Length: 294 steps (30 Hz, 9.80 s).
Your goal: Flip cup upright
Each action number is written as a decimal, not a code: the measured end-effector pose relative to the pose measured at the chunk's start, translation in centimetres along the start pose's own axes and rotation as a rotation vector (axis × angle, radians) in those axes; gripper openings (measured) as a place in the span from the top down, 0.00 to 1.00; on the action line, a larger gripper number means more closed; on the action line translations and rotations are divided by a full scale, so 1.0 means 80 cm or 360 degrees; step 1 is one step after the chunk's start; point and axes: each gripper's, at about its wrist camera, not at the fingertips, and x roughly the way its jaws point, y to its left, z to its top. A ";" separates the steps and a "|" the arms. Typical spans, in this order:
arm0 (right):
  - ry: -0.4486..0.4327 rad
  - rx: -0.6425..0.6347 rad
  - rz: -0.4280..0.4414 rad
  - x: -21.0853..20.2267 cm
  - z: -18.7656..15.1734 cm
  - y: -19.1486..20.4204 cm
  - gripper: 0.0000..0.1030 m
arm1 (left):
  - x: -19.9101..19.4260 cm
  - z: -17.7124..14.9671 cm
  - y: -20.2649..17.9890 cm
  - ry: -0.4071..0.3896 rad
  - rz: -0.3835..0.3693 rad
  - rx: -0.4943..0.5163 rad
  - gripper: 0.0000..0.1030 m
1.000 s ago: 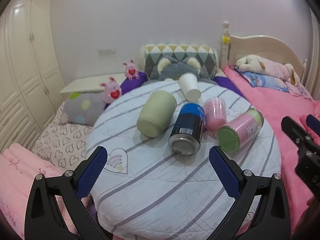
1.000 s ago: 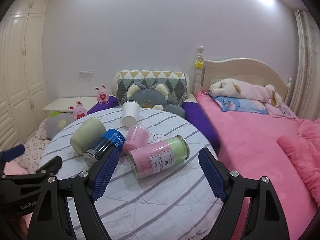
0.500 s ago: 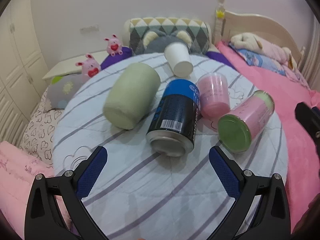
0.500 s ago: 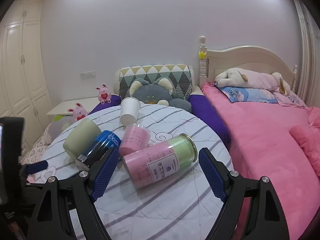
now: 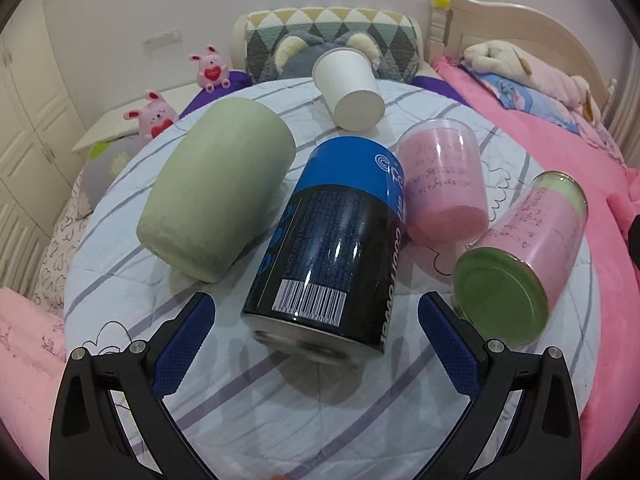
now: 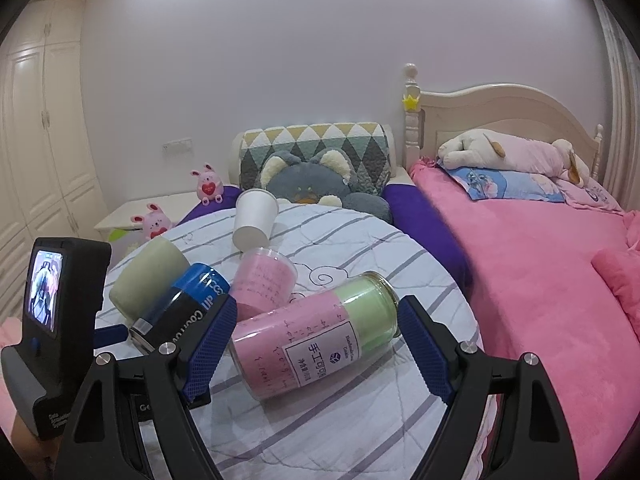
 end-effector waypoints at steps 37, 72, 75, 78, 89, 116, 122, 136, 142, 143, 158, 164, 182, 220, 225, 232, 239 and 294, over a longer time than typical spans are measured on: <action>0.0095 0.0030 0.0122 -0.056 -0.033 0.036 0.19 | -0.097 -0.089 0.043 0.0003 -0.0103 -0.0045 0.04; 0.0873 0.0611 0.0743 0.120 -0.054 0.115 0.19 | -0.100 -0.092 0.130 -0.0054 -0.0242 -0.0009 0.01; 0.0884 0.0658 0.0792 0.128 -0.060 0.113 0.19 | -0.101 -0.092 0.130 -0.0057 -0.0247 0.0002 0.01; 0.0855 0.0682 0.0843 0.129 -0.062 0.110 0.20 | -0.101 -0.093 0.130 -0.0056 -0.0250 0.0010 0.01; 0.0684 0.0526 0.0807 0.102 -0.048 0.106 0.28 | -0.103 -0.090 0.125 -0.0076 -0.0272 0.0002 0.01; 0.0127 -0.0203 0.0328 0.052 -0.001 0.144 0.33 | -0.060 -0.059 0.101 -0.0057 -0.0239 -0.0083 0.01; 0.0096 -0.0144 0.0366 0.046 0.001 0.135 0.22 | -0.072 -0.061 0.099 -0.0099 -0.0230 -0.0079 0.01; -0.0015 -0.0067 0.0395 -0.006 0.007 0.102 0.21 | -0.132 -0.070 0.070 -0.0290 -0.0082 -0.0030 0.01; -0.0083 -0.0035 0.0377 -0.040 0.009 0.075 0.21 | -0.160 -0.075 0.050 -0.0379 0.0004 -0.0031 0.01; -0.0100 -0.0033 0.0364 -0.048 0.009 0.068 0.21 | -0.164 -0.076 0.046 -0.0391 0.0012 -0.0031 0.01; -0.0197 0.0033 0.0284 -0.103 -0.004 -0.010 0.18 | -0.214 -0.087 -0.014 -0.0531 0.0137 0.0014 0.00; -0.0213 0.0031 0.0298 -0.114 -0.009 -0.023 0.18 | -0.232 -0.091 -0.027 -0.0582 0.0175 -0.0016 0.00; -0.0179 -0.0013 0.0271 -0.118 -0.022 -0.046 0.18 | -0.244 -0.095 -0.049 -0.0642 0.0237 -0.0047 0.00; -0.0105 -0.0025 0.0245 -0.103 -0.021 -0.051 0.18 | -0.221 -0.088 -0.062 -0.0573 0.0236 -0.0024 0.00; -0.0100 -0.0043 0.0244 -0.100 -0.021 -0.047 0.18 | -0.218 -0.088 -0.058 -0.0573 0.0233 -0.0034 0.00; -0.0082 -0.0061 0.0248 -0.094 -0.022 -0.040 0.18 | -0.216 -0.087 -0.050 -0.0570 0.0228 -0.0046 0.00; -0.0069 -0.0080 0.0243 -0.089 -0.022 -0.032 0.18 | -0.212 -0.087 -0.042 -0.0561 0.0223 -0.0059 0.00; -0.0015 -0.0141 0.0219 -0.076 -0.020 -0.012 0.18 | -0.201 -0.080 -0.020 -0.0567 0.0222 -0.0075 0.00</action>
